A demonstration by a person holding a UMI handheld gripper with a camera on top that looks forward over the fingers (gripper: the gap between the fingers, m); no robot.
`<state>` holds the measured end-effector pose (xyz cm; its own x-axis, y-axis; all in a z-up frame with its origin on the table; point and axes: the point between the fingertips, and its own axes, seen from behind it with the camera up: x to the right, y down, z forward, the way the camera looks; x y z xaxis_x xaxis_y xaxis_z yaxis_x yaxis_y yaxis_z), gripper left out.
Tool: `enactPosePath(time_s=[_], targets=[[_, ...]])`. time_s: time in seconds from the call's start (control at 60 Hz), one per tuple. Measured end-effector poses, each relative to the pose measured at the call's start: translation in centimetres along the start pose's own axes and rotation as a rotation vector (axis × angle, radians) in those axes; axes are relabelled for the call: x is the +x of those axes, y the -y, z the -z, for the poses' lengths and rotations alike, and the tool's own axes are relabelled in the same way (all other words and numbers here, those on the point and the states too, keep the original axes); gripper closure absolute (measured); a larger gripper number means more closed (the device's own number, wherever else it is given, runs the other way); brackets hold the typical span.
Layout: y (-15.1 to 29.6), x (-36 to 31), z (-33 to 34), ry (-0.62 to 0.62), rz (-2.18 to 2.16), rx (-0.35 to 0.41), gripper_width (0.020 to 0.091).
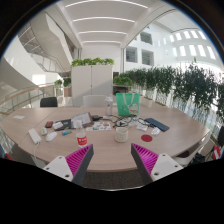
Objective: Pour water
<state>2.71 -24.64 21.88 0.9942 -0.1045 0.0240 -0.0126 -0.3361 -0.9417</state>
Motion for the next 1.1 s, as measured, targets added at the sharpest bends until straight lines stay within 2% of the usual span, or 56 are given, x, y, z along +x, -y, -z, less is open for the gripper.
enactPosePath(time_s=[0.233, 0.4, 0.55, 0.683, 0.917, 0.95, 0.983, 1.0, 1.05, 1.1], targets=[[-1.9, -0.3, -2.0, 0.078, -0.005, -0.003, 0.0272], [-3.9, -5.3, -6.5, 0.198, 0.006, 0.028, 0.0272], [-6.3, -10.7, -12.9, 0.274, 0.023, 0.019, 0.027], [-6.7, -15.5, -19.8, 0.33, 0.049, 0.031, 0.027], [-4.4, -19.2, -30.3, 0.291, 0.087, 0.103, 0.0273], [-4.6, -19.7, -31.1, 0.298, 0.085, 0.094, 0.0325], [-4.6, -19.9, -31.9, 0.317, 0.083, 0.091, 0.0474], [-4.5, -19.9, -32.2, 0.31, 0.091, 0.096, 0.0603], [-4.1, -19.9, -32.6, 0.303, 0.099, 0.115, 0.0607], [-4.4, -20.3, -32.4, 0.292, 0.12, 0.109, 0.066]])
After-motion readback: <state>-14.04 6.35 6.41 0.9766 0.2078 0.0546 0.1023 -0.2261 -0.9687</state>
